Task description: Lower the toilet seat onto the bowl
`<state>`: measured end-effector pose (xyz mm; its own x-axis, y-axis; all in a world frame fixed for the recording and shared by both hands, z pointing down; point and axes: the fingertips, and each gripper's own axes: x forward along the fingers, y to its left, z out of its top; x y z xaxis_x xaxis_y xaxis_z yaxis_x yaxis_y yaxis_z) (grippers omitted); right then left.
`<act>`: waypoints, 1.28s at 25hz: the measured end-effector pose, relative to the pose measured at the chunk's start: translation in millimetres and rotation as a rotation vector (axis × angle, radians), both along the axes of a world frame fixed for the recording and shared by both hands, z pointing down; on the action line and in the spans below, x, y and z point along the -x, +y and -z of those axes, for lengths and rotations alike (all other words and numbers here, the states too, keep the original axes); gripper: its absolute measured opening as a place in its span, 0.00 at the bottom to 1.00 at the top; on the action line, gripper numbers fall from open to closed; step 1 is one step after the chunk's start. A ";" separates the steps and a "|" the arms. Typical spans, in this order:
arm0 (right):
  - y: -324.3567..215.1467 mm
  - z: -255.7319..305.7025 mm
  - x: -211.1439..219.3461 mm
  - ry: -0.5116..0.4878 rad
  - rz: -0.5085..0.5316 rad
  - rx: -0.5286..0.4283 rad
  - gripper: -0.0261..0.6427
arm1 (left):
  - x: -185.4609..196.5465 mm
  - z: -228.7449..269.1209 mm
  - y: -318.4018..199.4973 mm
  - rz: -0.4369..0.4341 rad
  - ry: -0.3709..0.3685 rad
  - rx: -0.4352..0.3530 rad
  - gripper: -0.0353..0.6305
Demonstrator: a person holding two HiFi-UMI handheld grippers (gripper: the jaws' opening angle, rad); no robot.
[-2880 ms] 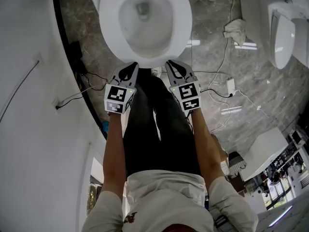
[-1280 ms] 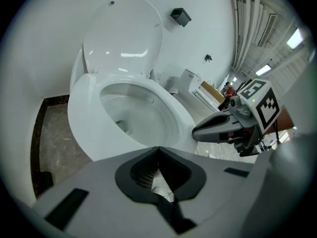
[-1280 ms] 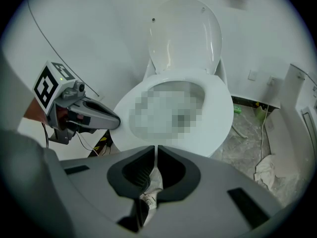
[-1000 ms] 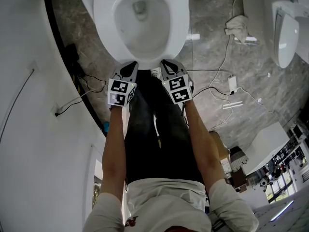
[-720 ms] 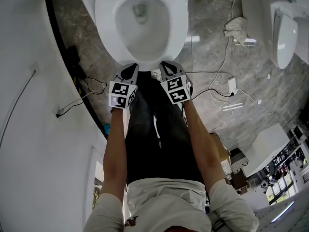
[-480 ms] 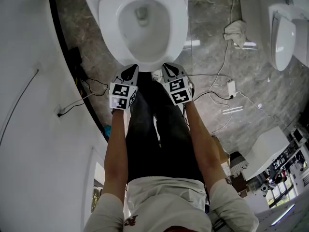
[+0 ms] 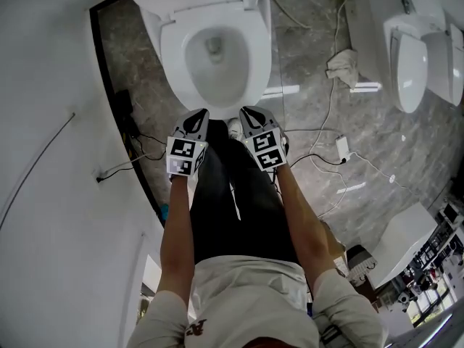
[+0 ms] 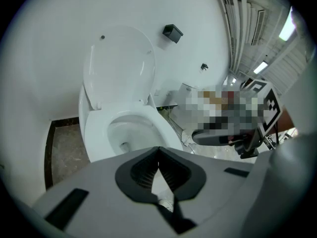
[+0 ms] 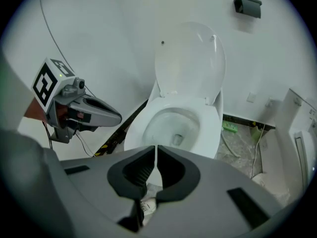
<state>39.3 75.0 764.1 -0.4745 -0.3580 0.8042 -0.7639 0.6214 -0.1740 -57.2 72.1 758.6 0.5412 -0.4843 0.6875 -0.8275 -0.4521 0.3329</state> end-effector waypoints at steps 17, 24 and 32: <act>-35.3 219.3 -11.9 -0.116 -0.006 -0.300 0.07 | -12.9 203.9 -26.5 0.005 0.005 -0.264 0.09; -18.2 299.7 -22.9 -0.150 -0.001 -0.394 0.07 | -14.0 286.5 -15.5 0.036 0.014 -0.368 0.09; 13.0 355.1 -30.8 -0.183 0.016 -0.463 0.07 | -21.1 356.1 11.6 0.028 0.011 -0.471 0.09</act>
